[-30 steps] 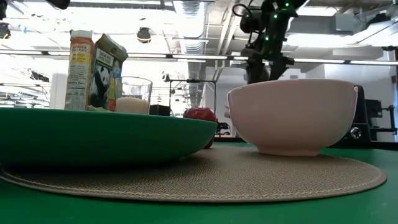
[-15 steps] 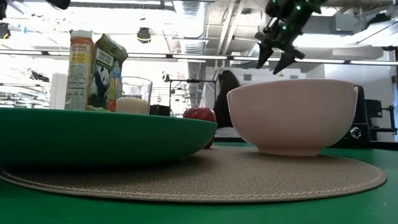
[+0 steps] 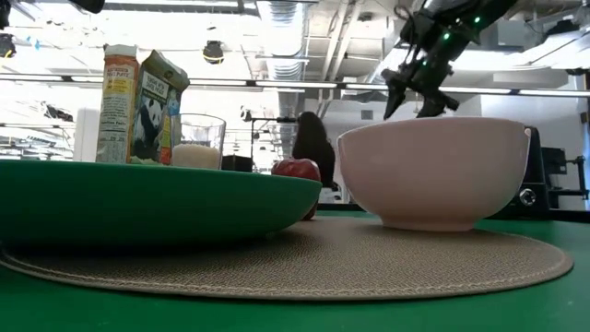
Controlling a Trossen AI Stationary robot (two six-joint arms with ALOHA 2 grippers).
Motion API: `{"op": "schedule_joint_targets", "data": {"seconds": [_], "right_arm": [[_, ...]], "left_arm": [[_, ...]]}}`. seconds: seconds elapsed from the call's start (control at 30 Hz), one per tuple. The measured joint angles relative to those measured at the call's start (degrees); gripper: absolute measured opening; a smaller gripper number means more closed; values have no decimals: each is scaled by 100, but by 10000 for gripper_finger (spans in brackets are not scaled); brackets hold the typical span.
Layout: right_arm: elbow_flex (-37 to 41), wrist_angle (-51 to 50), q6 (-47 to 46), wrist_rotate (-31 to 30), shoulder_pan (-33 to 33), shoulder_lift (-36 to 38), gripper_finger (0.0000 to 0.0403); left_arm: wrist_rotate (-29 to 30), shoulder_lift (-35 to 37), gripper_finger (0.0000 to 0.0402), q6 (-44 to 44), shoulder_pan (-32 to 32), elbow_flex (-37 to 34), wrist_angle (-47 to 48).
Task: Arrange a breakfast setting
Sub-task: Put the white green spoon to the right of the white bowl on the table
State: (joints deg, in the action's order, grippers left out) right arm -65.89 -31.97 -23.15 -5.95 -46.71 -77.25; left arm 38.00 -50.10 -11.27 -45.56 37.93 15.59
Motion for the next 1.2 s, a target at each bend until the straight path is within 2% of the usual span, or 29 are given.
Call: {"op": "schedule_joint_targets", "data": {"seconds": [0.3,0.5,1.2], "right_arm": [[0,395,6,21,24,-735,381],[0,804,114,208,49,-833,370],[0,894,522,129,173,-833,228]], "left_arm": [[-7,0,399,-30,0,2,0],[22,0,399,40,0,0,13],[38,2,399,103,0,2,17]]}}
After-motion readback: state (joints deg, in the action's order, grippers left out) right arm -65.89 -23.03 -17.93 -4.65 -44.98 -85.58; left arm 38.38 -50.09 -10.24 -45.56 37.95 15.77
